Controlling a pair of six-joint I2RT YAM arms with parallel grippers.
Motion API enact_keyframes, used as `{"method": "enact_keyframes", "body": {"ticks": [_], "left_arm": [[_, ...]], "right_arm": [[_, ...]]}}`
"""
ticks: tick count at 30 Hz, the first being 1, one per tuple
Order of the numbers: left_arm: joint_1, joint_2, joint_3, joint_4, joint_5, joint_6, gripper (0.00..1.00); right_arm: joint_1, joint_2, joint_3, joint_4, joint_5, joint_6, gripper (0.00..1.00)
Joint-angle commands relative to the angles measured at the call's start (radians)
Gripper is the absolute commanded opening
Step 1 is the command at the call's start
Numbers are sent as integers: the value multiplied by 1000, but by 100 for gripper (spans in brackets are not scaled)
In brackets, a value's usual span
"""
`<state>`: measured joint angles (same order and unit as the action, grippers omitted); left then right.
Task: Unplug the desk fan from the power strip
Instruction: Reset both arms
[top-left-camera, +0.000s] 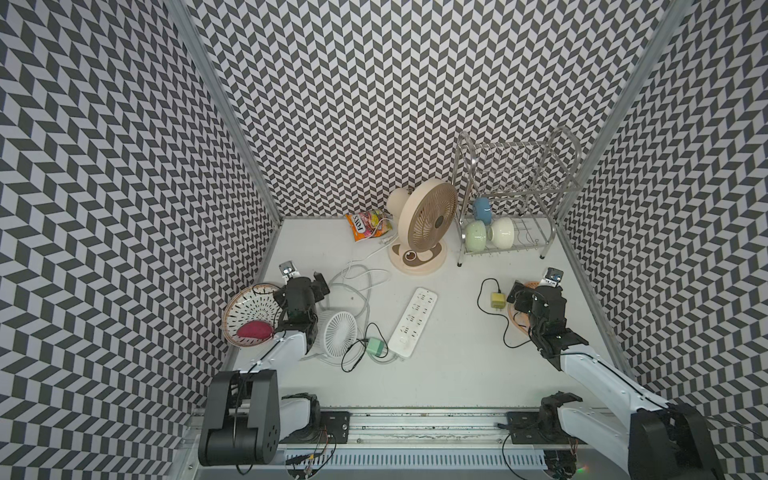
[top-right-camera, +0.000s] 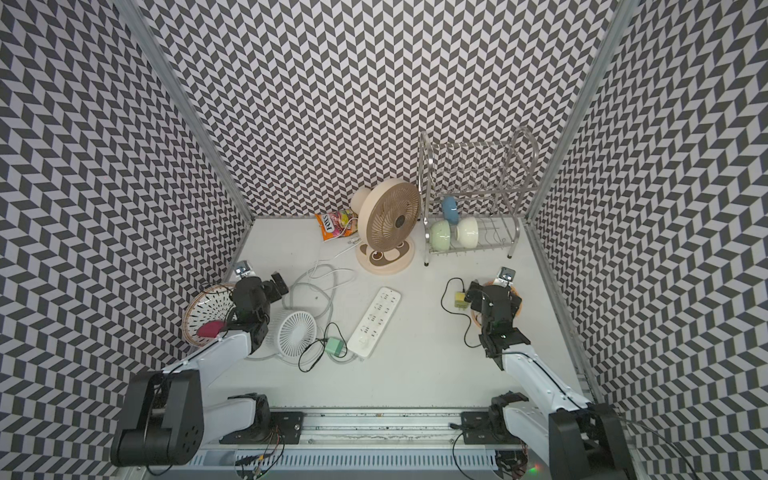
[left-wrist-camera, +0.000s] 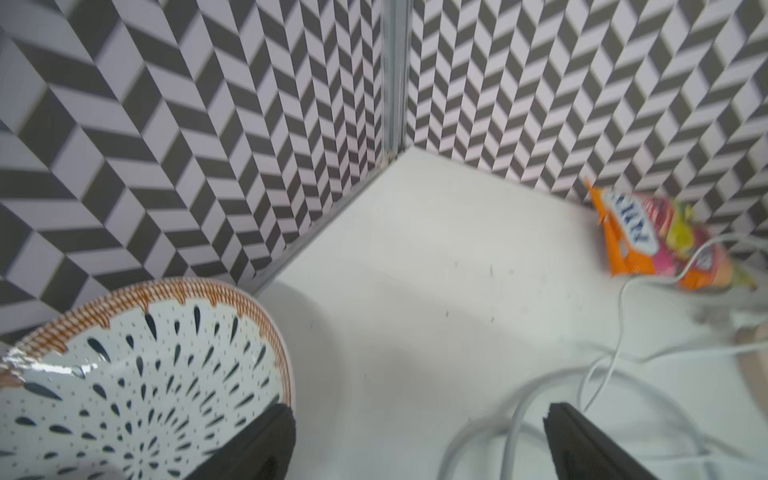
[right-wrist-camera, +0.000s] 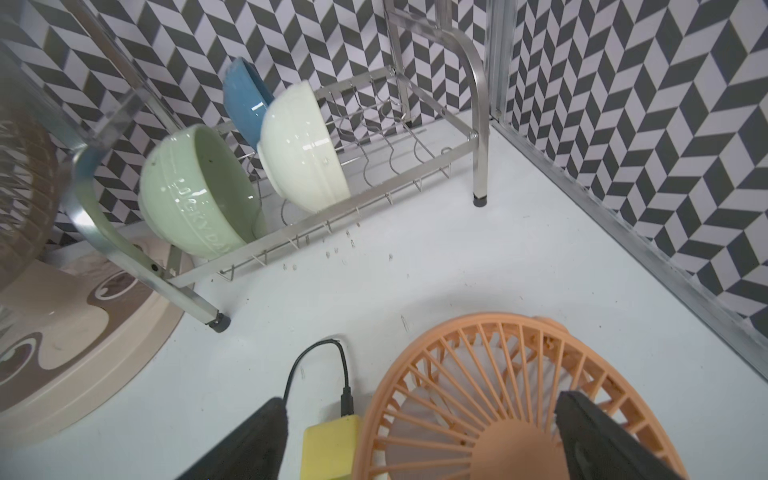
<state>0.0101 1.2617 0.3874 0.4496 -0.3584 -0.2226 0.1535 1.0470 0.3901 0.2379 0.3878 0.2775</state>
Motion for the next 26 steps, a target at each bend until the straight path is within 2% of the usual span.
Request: {"method": "enact_keyframes", "body": {"ticks": [1,4,6,9,11,13,15,17,18,19,20,21,22,24,26], "left_arm": [[1,71,-51,404,10,95,100],[-3,223,-136,741,80,111,100],[-37,294,-157,864,145,190,100],[-45,276,-143,780,110,170,100],[-47,299,-158,855,99,181,100],[-58,279,-146,794,81,182,100],[-75,291,-158,843,58,200,100],[-72,282,-150,813,66,194,100],[-69,290,-147,820,74,196,100],[-60,291,-141,812,88,192,100],[-52,286,-133,783,115,187,100],[-49,290,-130,783,123,187,100],[-47,300,-128,790,128,189,100],[-43,297,-123,772,136,184,100],[-45,290,-138,798,138,191,100]], "right_arm": [[-15,13,9,146,-18,-74,100],[-24,45,-6,217,-34,-95,100],[-26,70,-30,306,-60,-121,100],[-26,127,-93,481,-160,-226,100],[-25,171,-150,675,-163,-249,100],[-25,291,-213,937,-139,-283,100],[-37,395,-180,975,-155,-306,100],[-44,550,-199,1226,-109,-302,100],[-45,523,-193,1176,-109,-290,100],[-48,467,-151,1016,-118,-274,100],[-57,488,-152,1039,-124,-269,100],[-59,533,-159,1158,-109,-275,100],[-58,526,-183,1171,-104,-274,100],[-60,475,-128,977,-116,-258,100],[-66,508,-155,1091,-118,-262,100]]}}
